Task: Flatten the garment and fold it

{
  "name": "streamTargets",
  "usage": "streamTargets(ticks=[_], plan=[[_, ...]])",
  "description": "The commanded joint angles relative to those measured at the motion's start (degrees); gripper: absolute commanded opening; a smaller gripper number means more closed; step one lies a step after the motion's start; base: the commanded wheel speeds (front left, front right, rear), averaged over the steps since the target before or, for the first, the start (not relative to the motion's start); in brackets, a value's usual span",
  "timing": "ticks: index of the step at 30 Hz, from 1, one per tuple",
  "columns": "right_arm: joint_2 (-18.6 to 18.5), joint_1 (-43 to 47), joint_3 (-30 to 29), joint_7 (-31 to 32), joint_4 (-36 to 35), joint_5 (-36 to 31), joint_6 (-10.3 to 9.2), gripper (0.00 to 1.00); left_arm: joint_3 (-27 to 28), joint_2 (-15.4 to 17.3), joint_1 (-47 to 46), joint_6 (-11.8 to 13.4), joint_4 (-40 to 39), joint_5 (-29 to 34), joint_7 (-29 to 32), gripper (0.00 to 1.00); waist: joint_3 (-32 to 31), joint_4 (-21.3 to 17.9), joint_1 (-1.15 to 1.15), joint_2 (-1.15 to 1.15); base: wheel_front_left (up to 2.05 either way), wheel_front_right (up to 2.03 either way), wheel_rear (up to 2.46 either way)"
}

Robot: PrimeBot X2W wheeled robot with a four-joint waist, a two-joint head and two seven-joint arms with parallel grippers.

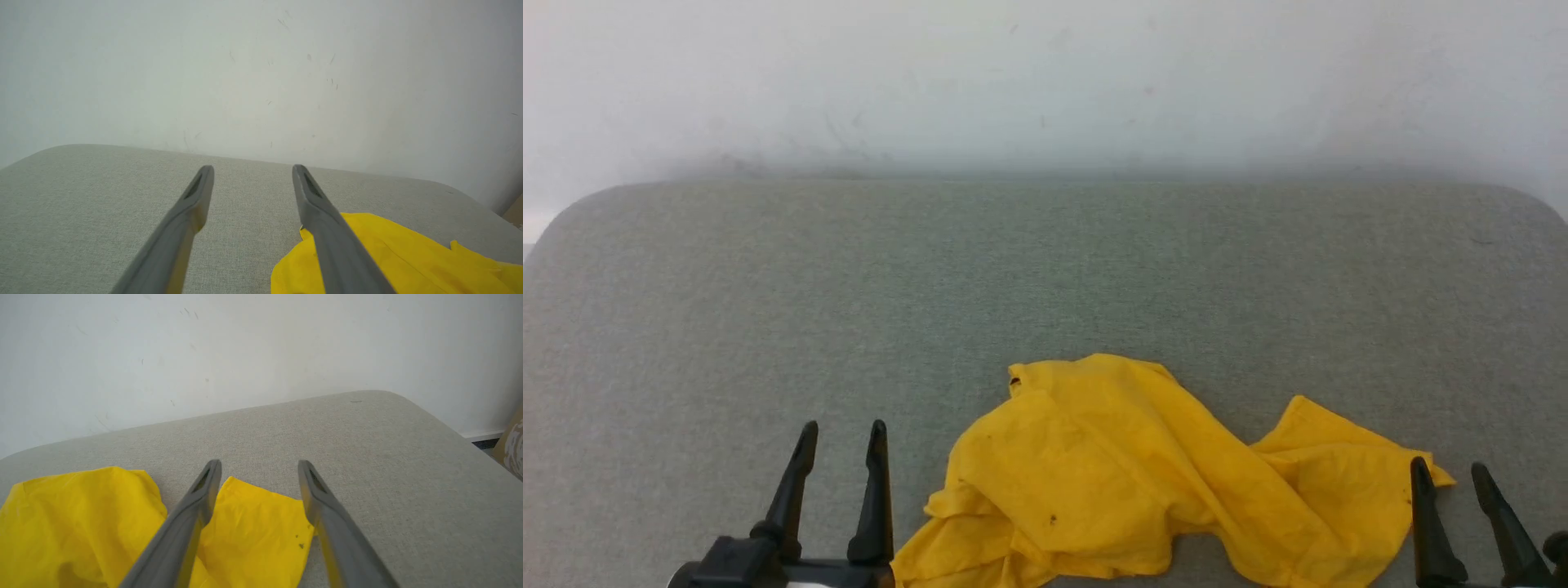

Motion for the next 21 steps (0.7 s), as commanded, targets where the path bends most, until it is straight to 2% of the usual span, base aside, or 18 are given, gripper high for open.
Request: streamTargets(ticks=[1,5,7,11,13,18,21], plan=[[0.18,0.33,-0.4,-1.02,0.86,0.71,-0.04,1.0,-0.19,-0.08,1.01,-0.37,-0.46,1.12,-0.26,1.0,0.22,-1.8,0.0,0.0,0.0,0.0,0.0],[0.19,-0.57,-0.92,-1.99,2.05,0.78,-0.04,1.0,-1.79,0.12,1.28,-1.82,0.97,1.71,-0.15,1.0,0.4,-2.26,0.0,0.0,0.0,0.0,0.0],[0.19,-1.2,-1.28,-2.13,2.37,0.63,-0.04,1.0,-3.68,1.11,0.15,-2.82,1.5,1.72,1.83,1.0,0.64,-2.02,0.0,0.0,0.0,0.0,0.0],[0.19,-2.23,-1.71,-2.16,2.75,0.71,-0.04,1.0,-9.14,5.19,-5.06,-4.43,1.25,1.66,9.93,1.0,1.68,-0.98,0.0,0.0,0.0,0.0,0.0],[0.19,-2.53,-1.66,-2.14,2.83,0.83,-0.04,1.0,-10.68,6.07,-6.71,-4.63,1.17,1.07,12.26,1.0,2.06,-0.73,0.0,0.0,0.0,0.0,0.0],[0.19,-4.13,-0.93,-1.95,3.39,1.13,-0.04,1.0,-21.07,11.74,-16.15,-4.94,1.56,-2.38,23.94,1.0,4.55,-0.08,0.0,0.0,0.0,0.0,0.0],[0.19,-5.06,-0.41,-1.81,3.91,1.21,-0.04,1.0,-25.81,13.79,-21.83,-4.95,2.66,-3.56,27.98,1.0,6.41,-0.11,0.0,0.0,0.0,0.0,0.0]])
